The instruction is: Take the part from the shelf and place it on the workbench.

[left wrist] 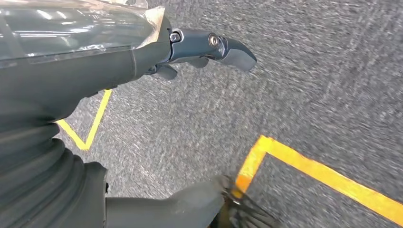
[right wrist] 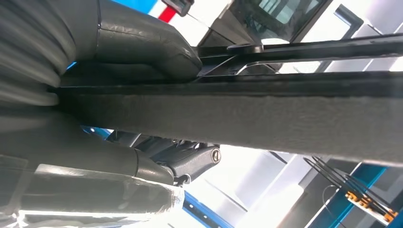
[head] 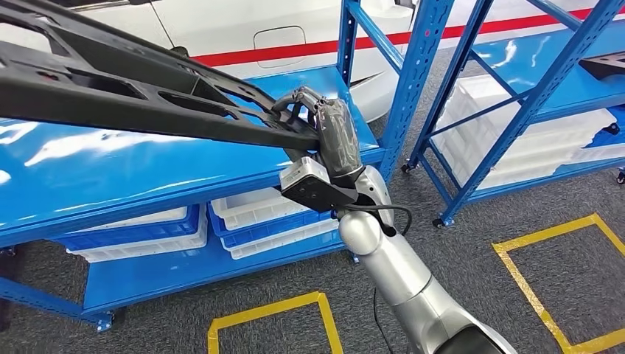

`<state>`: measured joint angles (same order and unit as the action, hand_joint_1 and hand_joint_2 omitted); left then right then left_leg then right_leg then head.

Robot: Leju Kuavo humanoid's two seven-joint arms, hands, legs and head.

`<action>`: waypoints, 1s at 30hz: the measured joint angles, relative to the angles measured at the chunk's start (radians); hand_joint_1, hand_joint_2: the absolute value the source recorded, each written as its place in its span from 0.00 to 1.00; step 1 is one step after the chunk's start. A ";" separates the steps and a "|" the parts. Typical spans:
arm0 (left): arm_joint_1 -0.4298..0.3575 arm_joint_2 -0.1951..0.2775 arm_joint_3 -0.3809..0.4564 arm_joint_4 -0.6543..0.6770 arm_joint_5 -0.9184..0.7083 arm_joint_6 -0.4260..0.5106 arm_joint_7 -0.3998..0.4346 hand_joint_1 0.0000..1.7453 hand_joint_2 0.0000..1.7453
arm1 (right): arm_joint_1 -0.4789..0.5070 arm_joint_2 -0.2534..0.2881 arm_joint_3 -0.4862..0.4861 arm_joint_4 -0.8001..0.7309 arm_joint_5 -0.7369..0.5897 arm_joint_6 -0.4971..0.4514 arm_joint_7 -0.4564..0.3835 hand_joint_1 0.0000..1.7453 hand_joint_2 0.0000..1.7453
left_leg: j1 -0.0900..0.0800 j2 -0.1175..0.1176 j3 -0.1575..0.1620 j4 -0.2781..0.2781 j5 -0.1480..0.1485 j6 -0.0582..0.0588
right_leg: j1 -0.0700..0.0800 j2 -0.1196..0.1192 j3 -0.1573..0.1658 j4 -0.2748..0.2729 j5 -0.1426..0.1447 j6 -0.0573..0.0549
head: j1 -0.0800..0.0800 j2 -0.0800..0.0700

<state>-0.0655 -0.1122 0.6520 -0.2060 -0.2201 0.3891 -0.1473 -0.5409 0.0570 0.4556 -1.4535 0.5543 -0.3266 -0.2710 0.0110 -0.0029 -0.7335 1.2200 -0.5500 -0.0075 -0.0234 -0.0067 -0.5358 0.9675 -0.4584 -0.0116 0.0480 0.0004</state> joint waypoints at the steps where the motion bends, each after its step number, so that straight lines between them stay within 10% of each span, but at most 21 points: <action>1: 0.000 0.000 0.000 0.000 -0.001 0.000 -0.002 0.00 1.00 | 0.009 0.000 0.000 -0.004 0.005 -0.001 -0.002 1.00 1.00 | 0.005 0.000 -0.004 0.050 -0.013 -0.006 | -0.001 -0.001 -0.013 0.001 0.009 0.003 | 0.000 0.000; 3: 0.000 0.000 -0.001 0.000 -0.005 0.000 -0.009 0.00 1.00 | 0.031 -0.003 -0.001 -0.016 0.019 -0.003 -0.005 1.00 1.00 | 0.015 0.001 0.038 0.055 0.015 -0.017 | -0.005 -0.001 -0.038 0.006 0.026 0.013 | 0.000 0.000; 6: -0.003 0.001 -0.003 0.000 -0.010 0.001 -0.016 0.00 1.00 | 0.053 -0.007 -0.002 -0.042 0.036 -0.004 -0.008 1.00 1.00 | 0.026 -0.003 0.192 -0.139 0.050 -0.026 | -0.008 -0.001 -0.070 0.027 0.041 0.031 | -0.001 0.000; 8: -0.006 0.001 -0.003 0.000 -0.012 0.003 -0.017 0.00 1.00 | 0.061 -0.008 -0.005 -0.055 0.037 -0.005 -0.010 1.00 1.00 | 0.021 -0.009 0.233 -0.208 0.033 -0.018 | -0.004 -0.001 -0.082 0.036 0.052 0.049 | 0.000 0.000; 11: -0.005 0.000 -0.004 0.000 -0.014 0.008 -0.016 0.00 1.00 | 0.076 -0.011 -0.012 -0.063 0.035 -0.005 -0.011 1.00 1.00 | 0.012 -0.005 0.212 -0.216 0.050 0.019 | -0.003 0.000 -0.100 0.046 0.053 0.071 | 0.000 0.000; 15: -0.005 0.000 -0.003 0.000 -0.013 0.009 -0.016 0.00 1.00 | 0.088 -0.017 -0.020 -0.068 0.034 -0.005 -0.011 1.00 1.00 | 0.001 0.001 0.155 -0.219 0.099 0.059 | -0.004 0.002 -0.177 0.250 -0.097 0.050 | 0.007 0.000; 17: -0.005 -0.001 -0.003 0.000 -0.014 0.011 -0.015 0.00 1.00 | 0.095 -0.019 -0.022 -0.069 0.034 -0.004 -0.011 1.00 1.00 | -0.007 0.002 0.122 -0.217 0.125 0.062 | 0.000 0.003 -0.181 0.343 -0.117 0.059 | 0.007 0.000; 19: -0.005 -0.002 -0.003 0.000 -0.015 0.013 -0.014 0.00 1.00 | 0.100 -0.020 -0.024 -0.070 0.034 0.000 -0.010 1.00 1.00 | -0.014 0.002 0.093 -0.217 0.149 0.062 | 0.007 0.003 -0.115 0.297 -0.078 0.067 | 0.007 0.000; 22: -0.005 -0.004 -0.004 0.000 -0.023 0.017 -0.012 0.00 1.00 | 0.103 -0.018 -0.026 -0.085 0.036 0.002 -0.006 1.00 1.00 | -0.021 0.001 0.068 -0.217 0.181 0.055 | 0.023 0.003 0.049 0.073 -0.075 0.044 | 0.005 0.000; 25: -0.004 -0.003 -0.005 0.000 -0.035 0.017 -0.010 0.00 1.00 | 0.112 -0.016 -0.034 -0.102 0.038 0.004 0.004 1.00 1.00 | -0.019 0.001 0.063 -0.223 0.209 0.040 | 0.027 0.004 0.080 -0.003 -0.083 0.024 | 0.001 0.000; 27: -0.002 -0.002 -0.007 0.000 -0.042 0.013 -0.010 0.00 1.00 | 0.123 -0.017 -0.044 -0.111 0.038 0.008 0.014 1.00 1.00 | -0.013 -0.001 0.050 -0.199 0.174 0.027 | 0.017 -0.001 0.067 -0.006 -0.061 0.009 | 0.000 0.000; 30: -0.001 0.000 -0.013 0.000 -0.056 0.006 -0.008 0.00 1.00 | 0.145 -0.017 -0.061 -0.127 0.047 0.016 0.026 1.00 1.00 | 0.000 0.000 0.008 -0.036 0.015 0.006 | 0.011 -0.006 0.031 -0.007 -0.023 -0.009 | -0.004 0.000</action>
<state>-0.0666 -0.1126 0.6394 -0.2056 -0.2756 0.3950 -0.1556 -0.3963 0.0399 0.3949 -1.5809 0.6017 -0.3104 -0.2455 0.0112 -0.0033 -0.7256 1.1837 -0.5353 -0.0012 -0.0125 -0.0125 -0.5048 0.9600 -0.4809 -0.0208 0.0443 0.0004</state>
